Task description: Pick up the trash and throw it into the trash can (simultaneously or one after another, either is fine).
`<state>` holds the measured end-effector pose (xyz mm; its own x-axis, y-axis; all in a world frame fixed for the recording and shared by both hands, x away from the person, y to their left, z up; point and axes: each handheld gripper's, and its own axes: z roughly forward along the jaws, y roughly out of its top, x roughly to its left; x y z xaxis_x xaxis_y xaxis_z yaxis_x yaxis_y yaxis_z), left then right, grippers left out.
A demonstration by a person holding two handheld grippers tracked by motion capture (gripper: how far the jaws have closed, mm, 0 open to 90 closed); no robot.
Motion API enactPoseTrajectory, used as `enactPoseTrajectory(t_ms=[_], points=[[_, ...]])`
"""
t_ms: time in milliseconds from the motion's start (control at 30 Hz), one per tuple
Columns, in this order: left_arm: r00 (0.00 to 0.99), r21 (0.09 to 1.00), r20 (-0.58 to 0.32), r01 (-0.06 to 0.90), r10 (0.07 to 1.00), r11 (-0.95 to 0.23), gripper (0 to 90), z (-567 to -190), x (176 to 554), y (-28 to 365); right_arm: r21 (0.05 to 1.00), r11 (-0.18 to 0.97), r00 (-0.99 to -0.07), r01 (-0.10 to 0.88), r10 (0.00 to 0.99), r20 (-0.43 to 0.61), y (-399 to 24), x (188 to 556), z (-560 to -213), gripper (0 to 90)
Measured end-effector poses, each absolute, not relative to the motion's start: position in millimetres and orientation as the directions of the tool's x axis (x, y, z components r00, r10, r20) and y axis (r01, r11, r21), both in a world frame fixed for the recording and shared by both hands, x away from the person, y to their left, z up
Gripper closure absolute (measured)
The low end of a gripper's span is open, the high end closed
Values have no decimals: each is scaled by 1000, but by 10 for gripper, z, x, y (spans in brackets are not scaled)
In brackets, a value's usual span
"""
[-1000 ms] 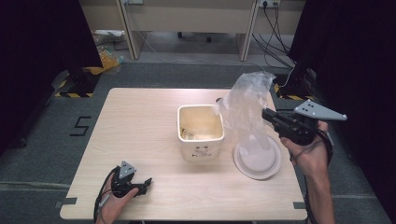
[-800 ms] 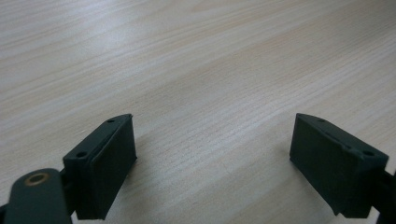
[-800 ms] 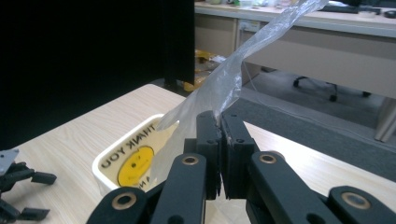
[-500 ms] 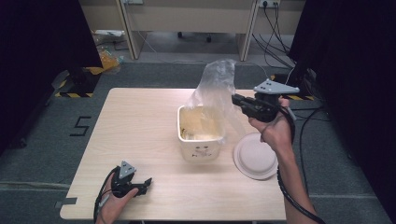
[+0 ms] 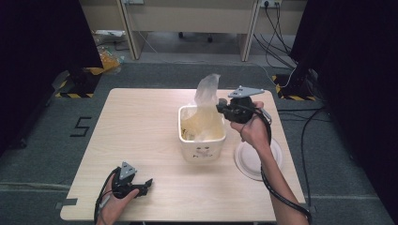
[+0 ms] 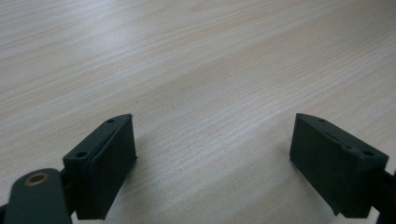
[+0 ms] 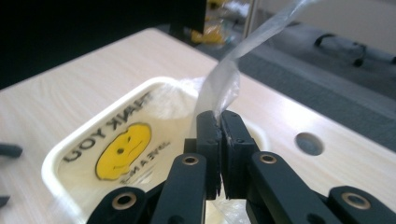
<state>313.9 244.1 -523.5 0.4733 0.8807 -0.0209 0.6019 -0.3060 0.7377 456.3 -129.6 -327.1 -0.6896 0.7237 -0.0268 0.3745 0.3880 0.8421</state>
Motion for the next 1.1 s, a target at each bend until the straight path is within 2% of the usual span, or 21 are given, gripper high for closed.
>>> enactPoseTrajectory(t_ms=[400, 633, 700, 767, 800, 933, 1100], points=[[473, 737, -21, 603, 881, -306, 136, -5235, 3137, 2441, 731, 481, -721, 484, 693, 21, -1027, 4735, -3743, 876], [473, 736, -22, 604, 881, -306, 136, -5234, 3136, 2442, 670, 531, -735, 519, 677, 32, -986, 4727, -3867, 854], [473, 736, -22, 604, 881, -305, 136, -5233, 3135, 2442, 671, 528, -736, 521, 676, 40, -996, 4712, -3862, 807], [473, 736, -22, 604, 881, -306, 136, -5233, 3136, 2442, 680, 517, -735, 520, 677, 47, -1006, 4681, -3836, 702], [473, 736, -22, 604, 881, -306, 136, -5233, 3136, 2442, 680, 517, -735, 520, 677, 47, -1006, 4681, -3836, 702], [472, 736, -23, 604, 881, -305, 136, -5233, 3135, 2442, 734, 472, -741, 488, 669, 61, -1086, 4603, -3657, 600], [472, 737, -22, 603, 882, -304, 136, -5233, 3136, 2441, 762, 458, -754, 457, 655, 59, -1123, 4507, -3528, 585]])
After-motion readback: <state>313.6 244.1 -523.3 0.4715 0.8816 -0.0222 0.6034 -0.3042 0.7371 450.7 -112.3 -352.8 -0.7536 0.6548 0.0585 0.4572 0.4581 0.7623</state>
